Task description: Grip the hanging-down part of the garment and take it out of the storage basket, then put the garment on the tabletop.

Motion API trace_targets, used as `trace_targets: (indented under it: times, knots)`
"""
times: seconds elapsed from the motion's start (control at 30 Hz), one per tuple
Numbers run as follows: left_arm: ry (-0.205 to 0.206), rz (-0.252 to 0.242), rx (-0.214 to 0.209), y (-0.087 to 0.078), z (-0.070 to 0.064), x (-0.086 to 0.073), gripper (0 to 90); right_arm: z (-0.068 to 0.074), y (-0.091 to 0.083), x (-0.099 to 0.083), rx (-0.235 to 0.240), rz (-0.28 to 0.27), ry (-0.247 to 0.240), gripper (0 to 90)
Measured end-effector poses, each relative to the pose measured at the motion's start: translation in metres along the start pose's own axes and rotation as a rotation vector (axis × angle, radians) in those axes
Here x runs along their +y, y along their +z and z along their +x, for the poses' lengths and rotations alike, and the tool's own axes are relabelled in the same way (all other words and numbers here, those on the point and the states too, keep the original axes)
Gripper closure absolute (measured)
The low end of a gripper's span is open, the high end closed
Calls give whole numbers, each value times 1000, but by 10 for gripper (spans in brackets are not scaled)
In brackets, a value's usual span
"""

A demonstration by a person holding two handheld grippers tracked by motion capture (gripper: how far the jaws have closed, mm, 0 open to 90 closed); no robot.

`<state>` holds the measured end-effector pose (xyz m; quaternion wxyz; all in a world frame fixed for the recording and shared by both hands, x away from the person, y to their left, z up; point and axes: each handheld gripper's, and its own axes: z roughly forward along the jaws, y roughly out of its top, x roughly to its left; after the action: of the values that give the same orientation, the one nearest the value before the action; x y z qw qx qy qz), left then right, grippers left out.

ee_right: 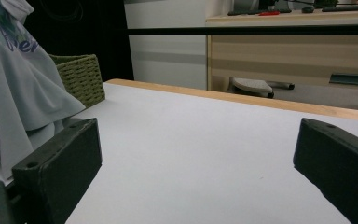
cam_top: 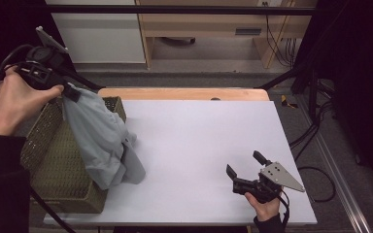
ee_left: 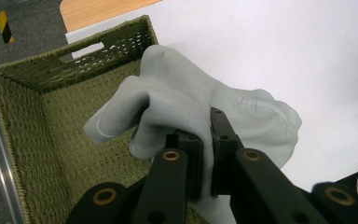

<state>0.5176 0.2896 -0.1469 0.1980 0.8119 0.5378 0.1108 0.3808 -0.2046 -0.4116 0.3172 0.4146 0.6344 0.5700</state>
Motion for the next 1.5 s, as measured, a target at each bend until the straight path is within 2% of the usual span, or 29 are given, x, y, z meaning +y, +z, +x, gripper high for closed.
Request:
trace_targets:
  times: [0.43,0.63,0.77,1.1,1.3,1.5]
  knots:
    - [14,-2,-5,-1,-7,3,855,-3,-2,-1,-7,7,10,14]
    - [22,-13,-22,-3,-14,5,856,-4,-3,-2,-9,11,10,14]
    - [40,-31,-35,-5,-25,8,856,-5,-3,-2,-10,15,12,14]
    - [117,-64,-62,-12,-57,20,857,-5,-4,-2,-10,21,17,13]
    - [158,-92,-85,-12,-81,29,857,-6,-5,-1,-9,16,17,13]
    - [206,-97,-110,-9,-103,38,857,-6,-5,-1,-8,16,22,13]
